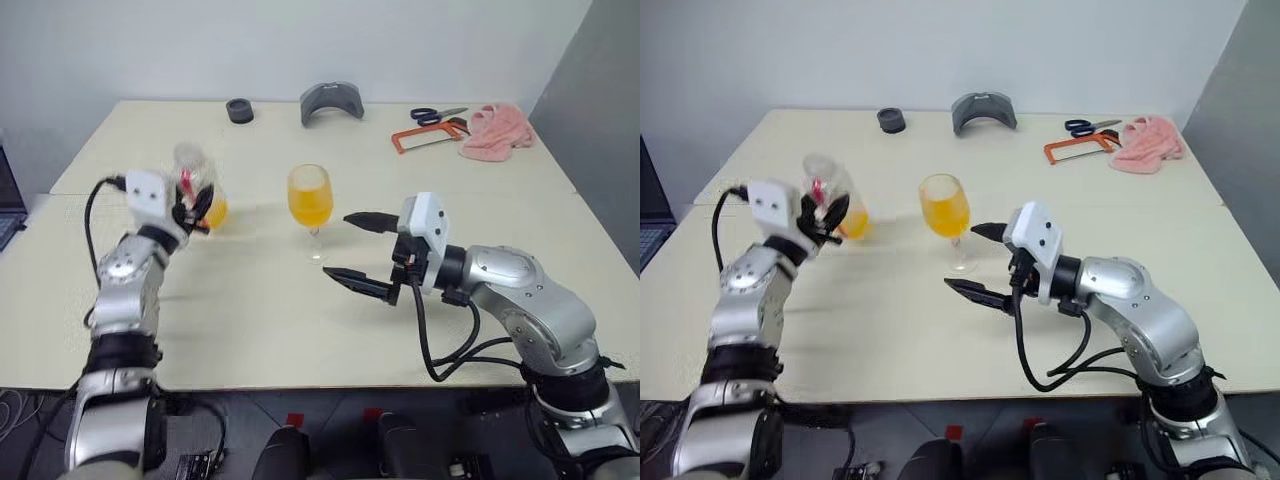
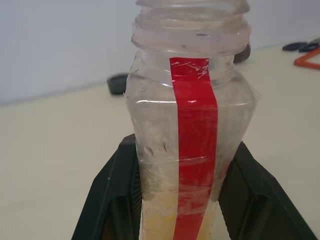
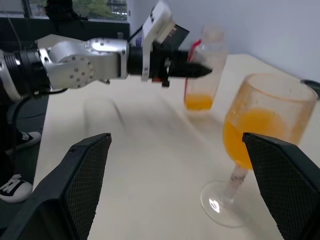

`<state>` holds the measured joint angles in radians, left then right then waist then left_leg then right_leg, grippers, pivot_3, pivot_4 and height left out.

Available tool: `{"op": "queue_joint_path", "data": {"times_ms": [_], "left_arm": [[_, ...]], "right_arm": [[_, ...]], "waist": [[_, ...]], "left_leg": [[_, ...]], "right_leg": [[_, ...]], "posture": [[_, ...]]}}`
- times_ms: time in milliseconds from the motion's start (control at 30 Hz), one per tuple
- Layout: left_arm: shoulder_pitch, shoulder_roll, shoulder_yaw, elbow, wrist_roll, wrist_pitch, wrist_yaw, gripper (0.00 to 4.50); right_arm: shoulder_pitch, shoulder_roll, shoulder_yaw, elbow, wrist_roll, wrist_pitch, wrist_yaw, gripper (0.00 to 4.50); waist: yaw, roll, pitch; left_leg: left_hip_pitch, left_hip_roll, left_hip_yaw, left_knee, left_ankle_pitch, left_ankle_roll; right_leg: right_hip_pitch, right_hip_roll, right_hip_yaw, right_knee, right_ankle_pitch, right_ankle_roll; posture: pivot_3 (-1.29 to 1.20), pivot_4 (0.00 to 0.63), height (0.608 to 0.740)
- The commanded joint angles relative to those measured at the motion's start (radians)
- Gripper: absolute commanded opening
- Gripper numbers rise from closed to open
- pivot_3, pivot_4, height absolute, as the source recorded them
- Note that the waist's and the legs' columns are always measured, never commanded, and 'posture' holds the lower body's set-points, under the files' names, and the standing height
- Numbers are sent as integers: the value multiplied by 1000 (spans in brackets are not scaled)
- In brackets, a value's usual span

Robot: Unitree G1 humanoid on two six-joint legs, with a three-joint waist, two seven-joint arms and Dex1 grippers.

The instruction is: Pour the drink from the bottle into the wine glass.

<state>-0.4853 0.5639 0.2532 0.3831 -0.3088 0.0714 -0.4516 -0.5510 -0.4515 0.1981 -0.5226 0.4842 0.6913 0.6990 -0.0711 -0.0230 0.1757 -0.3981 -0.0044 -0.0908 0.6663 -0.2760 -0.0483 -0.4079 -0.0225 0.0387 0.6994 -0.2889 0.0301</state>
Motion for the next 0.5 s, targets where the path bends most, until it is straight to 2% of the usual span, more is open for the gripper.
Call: {"op": "queue_joint_path", "data": {"times_ms": [33, 267, 500], "left_arm": [[31, 14, 72, -97, -61, 23, -19, 1661], [87, -10, 141, -93, -99, 38, 3, 1661], [116, -6, 129, -80, -68, 39, 14, 1661]], "right_arm": [[-39, 25, 23, -9, 4, -6, 2, 4500], [-78, 65, 81, 52, -38, -63, 29, 4500], [-96, 88, 94, 87, -45, -89, 60, 4500]], "waist": [[9, -1, 0], [26, -2, -1], [26, -2, -1]], "left_leg": [[0, 0, 0, 0, 0, 0], [0, -1, 0, 0, 0, 0], [1, -1, 1, 0, 0, 0]], "right_leg": [[0, 0, 0, 0, 0, 0], [1, -2, 0, -1, 0, 0], [1, -2, 0, -1, 0, 0]], "posture": [[0, 150, 740], [0, 150, 740], [0, 150, 740]]}}
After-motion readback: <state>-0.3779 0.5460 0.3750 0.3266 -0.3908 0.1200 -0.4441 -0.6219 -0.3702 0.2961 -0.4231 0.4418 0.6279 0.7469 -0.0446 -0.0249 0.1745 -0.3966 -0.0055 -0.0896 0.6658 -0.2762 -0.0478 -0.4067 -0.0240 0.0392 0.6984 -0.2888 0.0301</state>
